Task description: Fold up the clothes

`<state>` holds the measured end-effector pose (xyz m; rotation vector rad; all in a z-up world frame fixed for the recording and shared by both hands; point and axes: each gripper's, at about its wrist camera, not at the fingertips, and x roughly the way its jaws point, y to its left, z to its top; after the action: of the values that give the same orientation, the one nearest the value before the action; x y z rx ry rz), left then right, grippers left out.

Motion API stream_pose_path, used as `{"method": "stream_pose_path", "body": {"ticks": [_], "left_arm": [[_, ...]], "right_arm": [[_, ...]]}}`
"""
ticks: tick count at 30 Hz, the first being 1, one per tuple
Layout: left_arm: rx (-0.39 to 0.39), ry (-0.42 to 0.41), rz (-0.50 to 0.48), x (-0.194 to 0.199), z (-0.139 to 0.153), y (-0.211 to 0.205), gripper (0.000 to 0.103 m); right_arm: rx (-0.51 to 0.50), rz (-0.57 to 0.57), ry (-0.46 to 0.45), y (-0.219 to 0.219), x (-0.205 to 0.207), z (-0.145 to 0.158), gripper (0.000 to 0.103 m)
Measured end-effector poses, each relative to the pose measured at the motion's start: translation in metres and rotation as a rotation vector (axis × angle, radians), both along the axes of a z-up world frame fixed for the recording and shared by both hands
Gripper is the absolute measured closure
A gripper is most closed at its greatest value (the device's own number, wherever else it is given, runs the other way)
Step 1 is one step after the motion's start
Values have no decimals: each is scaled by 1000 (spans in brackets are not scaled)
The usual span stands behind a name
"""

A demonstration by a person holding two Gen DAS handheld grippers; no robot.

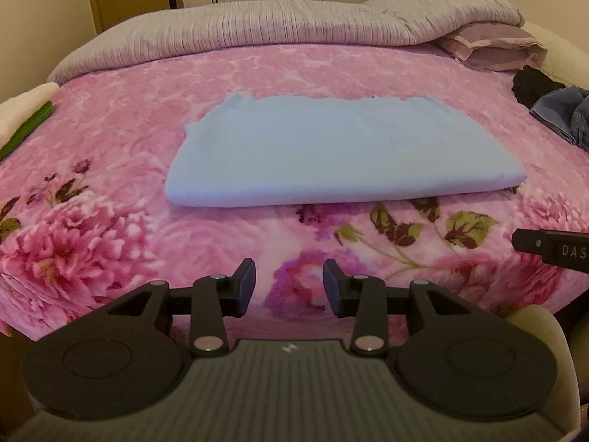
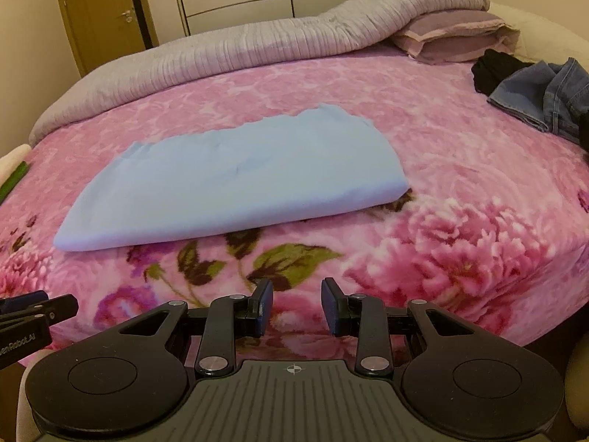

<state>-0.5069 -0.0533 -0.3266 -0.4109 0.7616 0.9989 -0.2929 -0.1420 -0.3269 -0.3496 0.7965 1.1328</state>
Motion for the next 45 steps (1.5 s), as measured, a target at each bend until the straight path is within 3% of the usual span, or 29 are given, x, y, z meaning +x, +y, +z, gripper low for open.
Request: {"method": "stream_pose_path", "body": {"ticks": [5,6,7,9,16,22,31,36,38,42,45], "left_arm": [[-30,-72,-8,-5,-4,17,67],[-32,-107,-20,-6,-3,21,67],[-32,-133,-35,-6,-1,25,67],[-27,-175,-67,-3,1,34,68],[-46,-201,-135,34,-9,72,69],[-68,-164,-168,69,-31,100,69],[-5,-60,-227,104,-53,104,70],[-66,-177,-146,73,-44,117,71],[-61,-186,-108,60,-41,122,73],[-83,-215,-64,37,-36,132,76],[-137,-282,-42,23,-35,138,76]], "right_arm": [[1,-4,7,12,6,-7,70],[26,-15,48,12,13,-7,70],[53,-26,95,12,21,-8,70],[144,-79,307,7,49,-13,70],[236,-329,638,14,104,-52,70],[312,-544,916,21,151,-86,70],[387,-605,962,29,172,-107,70],[429,-601,911,26,172,-102,70],[446,-598,889,24,171,-99,70],[509,-625,953,21,168,-108,66],[599,-646,1034,14,168,-113,53]]}}
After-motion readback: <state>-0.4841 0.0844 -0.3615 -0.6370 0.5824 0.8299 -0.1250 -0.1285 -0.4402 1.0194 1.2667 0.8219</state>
